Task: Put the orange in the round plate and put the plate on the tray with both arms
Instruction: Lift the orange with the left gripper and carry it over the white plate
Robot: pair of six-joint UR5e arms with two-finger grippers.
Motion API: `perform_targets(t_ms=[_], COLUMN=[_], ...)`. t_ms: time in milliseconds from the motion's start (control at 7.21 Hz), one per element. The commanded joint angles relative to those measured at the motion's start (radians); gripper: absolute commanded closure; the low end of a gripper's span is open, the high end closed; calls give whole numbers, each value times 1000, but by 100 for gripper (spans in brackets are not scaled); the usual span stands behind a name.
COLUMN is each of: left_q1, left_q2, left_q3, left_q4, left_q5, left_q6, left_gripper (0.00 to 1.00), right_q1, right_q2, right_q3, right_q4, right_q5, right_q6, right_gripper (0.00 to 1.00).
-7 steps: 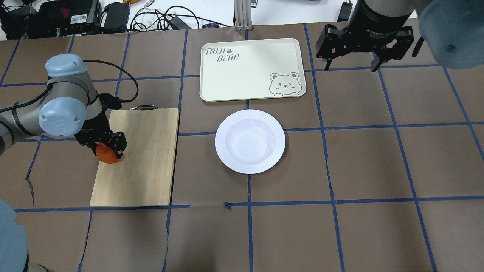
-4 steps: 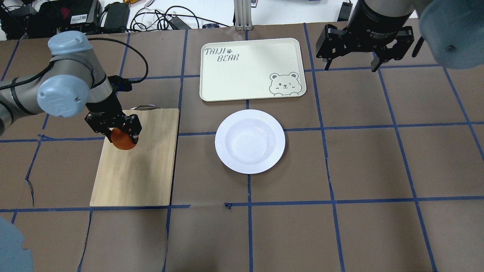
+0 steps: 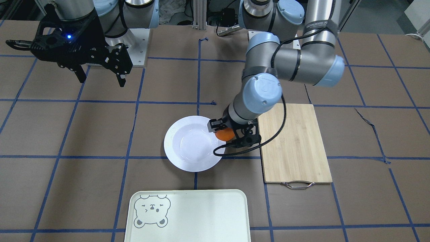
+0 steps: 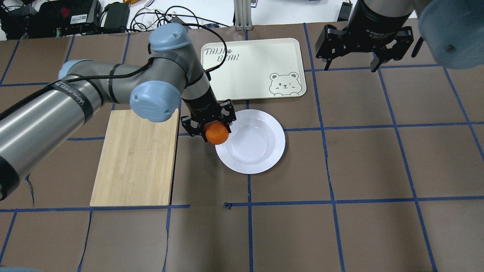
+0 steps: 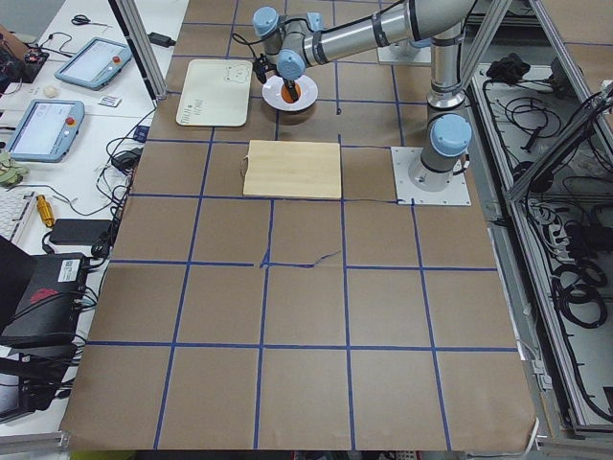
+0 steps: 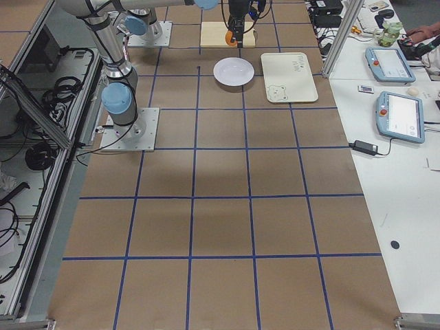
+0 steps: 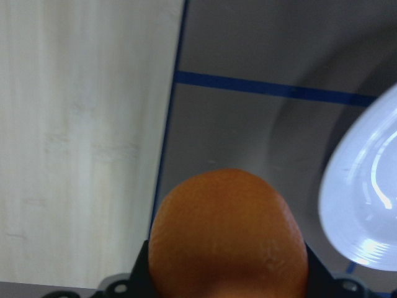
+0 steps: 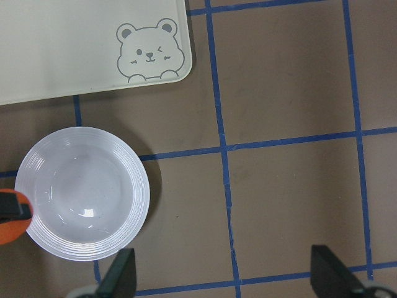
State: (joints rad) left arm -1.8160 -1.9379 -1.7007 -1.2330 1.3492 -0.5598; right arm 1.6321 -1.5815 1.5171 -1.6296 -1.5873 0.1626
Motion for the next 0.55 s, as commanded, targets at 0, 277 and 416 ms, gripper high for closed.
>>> perform_targets(t_ms=[0,277,416], left_q1=[-107,-120,-118], left_q2=[-91,-119,-112], left_q3=[-2,0,6], left_q4=[141,161,161], left_q5=[-5,2,20], left_q6=[-153,-164,-155], left_gripper=[100,1,0], right_q1=[0,-5,2], right_q2=[0,2,9], right_q3=[0,2,-3], right_q4=[-1,0,-1], right_q5=[1,0,1], right_q6=[0,-26,-35], right_gripper=[0,0,0])
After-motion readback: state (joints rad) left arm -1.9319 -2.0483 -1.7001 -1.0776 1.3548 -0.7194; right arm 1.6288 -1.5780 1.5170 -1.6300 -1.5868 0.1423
